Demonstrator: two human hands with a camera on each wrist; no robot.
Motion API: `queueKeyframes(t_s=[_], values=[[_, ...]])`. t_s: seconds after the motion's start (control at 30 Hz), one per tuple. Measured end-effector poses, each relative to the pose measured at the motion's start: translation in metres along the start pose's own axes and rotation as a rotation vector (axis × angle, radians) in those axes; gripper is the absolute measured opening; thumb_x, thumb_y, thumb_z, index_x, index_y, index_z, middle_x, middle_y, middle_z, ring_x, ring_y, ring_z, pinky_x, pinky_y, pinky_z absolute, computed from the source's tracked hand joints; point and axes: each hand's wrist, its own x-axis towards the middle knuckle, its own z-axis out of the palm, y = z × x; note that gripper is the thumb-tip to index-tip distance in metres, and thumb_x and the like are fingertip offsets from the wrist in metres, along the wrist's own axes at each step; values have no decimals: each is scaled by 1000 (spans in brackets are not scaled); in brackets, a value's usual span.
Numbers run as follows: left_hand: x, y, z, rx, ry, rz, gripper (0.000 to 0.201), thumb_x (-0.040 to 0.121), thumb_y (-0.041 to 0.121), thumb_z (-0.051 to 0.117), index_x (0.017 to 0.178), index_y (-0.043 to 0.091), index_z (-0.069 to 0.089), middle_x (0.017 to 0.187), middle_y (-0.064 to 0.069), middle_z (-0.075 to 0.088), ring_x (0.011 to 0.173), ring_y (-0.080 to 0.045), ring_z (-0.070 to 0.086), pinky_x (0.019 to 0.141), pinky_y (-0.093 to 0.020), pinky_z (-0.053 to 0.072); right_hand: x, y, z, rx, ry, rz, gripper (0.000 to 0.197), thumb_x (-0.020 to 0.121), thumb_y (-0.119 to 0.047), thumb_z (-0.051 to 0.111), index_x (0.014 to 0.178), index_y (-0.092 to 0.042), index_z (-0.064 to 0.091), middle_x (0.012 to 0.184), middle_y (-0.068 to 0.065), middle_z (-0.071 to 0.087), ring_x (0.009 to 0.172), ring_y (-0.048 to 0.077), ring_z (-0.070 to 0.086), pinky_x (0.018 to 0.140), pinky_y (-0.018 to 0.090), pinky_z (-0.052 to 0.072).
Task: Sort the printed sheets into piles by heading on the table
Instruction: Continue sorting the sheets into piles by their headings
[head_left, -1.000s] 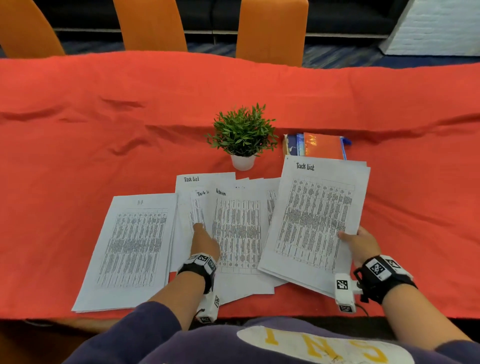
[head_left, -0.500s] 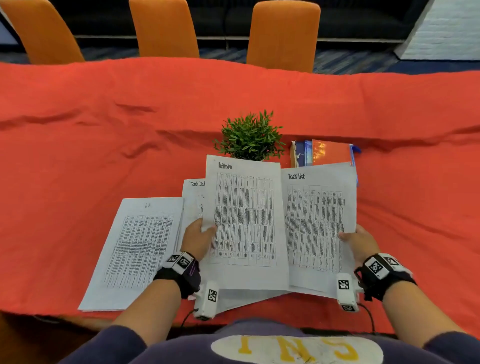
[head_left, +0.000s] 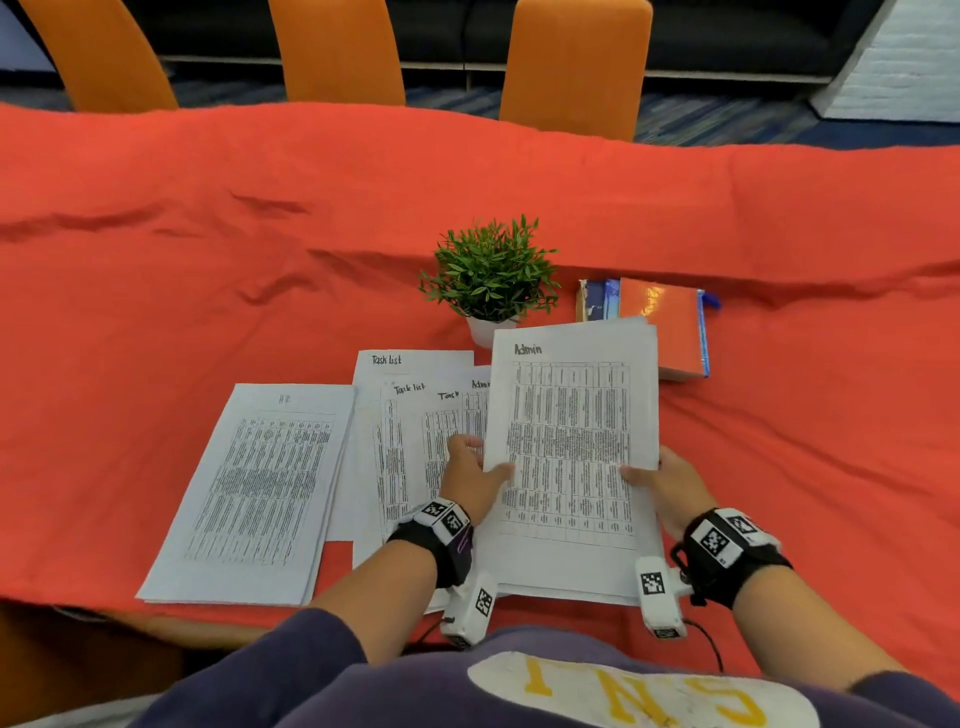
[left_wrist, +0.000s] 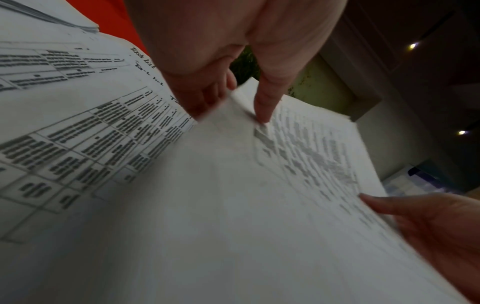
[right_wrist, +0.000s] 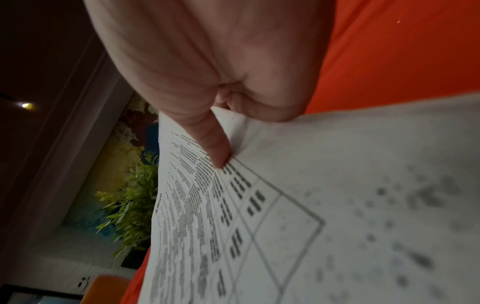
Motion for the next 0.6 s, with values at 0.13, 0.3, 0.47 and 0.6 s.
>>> queueKeyframes(t_s=[0.13, 0.3, 0.47, 0.6], values=[[17, -14, 1, 254, 94, -62, 43, 87, 27, 66, 122, 10, 47, 119, -10, 53, 106, -26, 57, 89, -35, 49, 4, 5, -30, 2, 73, 13, 39, 87, 8, 55, 124, -2, 56, 117, 17, 66, 102, 32, 66, 87, 43, 53], [35, -33, 9, 512, 134, -241, 64, 77, 23, 77, 127, 2, 43, 129, -19, 43, 114, -31, 51, 97, -38, 47, 2, 7, -66, 6, 146, 36, 38, 87, 5, 57, 124, -6, 57, 116, 16, 67, 101, 33, 66, 92, 47, 51], [42, -43, 21, 458, 108, -218, 76, 77, 0, 70, 139, 3, 26, 132, -19, 39, 117, -33, 49, 98, -38, 46, -1, 3, -81, 44, 157, 38, 40, 88, 8, 55, 125, -4, 56, 114, 16, 66, 102, 34, 65, 86, 42, 51], [47, -45, 21, 405, 71, -274, 71, 79, -6, 63, 139, 3, 27, 112, -14, 53, 100, -28, 58, 85, -37, 54, 3, 6, -86, 37, 164, 44, 40, 87, 7, 56, 125, -3, 56, 117, 17, 66, 101, 32, 65, 87, 41, 51]])
